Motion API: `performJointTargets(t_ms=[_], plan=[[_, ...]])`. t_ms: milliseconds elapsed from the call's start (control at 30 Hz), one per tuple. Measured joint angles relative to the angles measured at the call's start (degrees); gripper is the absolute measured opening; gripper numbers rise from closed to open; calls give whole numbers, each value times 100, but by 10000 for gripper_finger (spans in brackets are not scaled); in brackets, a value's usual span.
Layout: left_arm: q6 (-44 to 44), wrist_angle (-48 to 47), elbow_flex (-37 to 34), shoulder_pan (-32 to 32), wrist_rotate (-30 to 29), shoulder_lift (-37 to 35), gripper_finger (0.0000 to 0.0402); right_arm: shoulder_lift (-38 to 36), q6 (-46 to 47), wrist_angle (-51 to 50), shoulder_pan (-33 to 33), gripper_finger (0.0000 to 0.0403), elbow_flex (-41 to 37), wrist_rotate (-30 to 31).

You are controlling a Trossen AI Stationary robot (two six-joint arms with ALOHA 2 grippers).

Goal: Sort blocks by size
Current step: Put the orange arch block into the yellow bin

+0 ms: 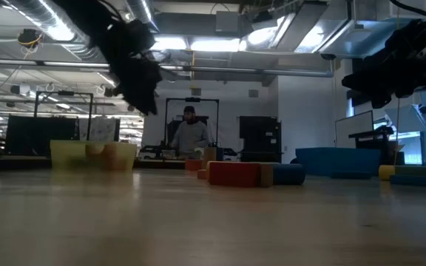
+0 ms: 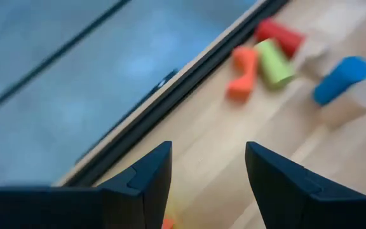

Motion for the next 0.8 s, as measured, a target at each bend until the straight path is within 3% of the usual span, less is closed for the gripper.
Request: performJointTargets(t_ms=[333,800], plan=[[295,690,144,-366,11,978,182,0,-4,4,0,46,0,37],[1049,448,1909,-346,131,2948,182,-2,-7,4,2,46,0,38]])
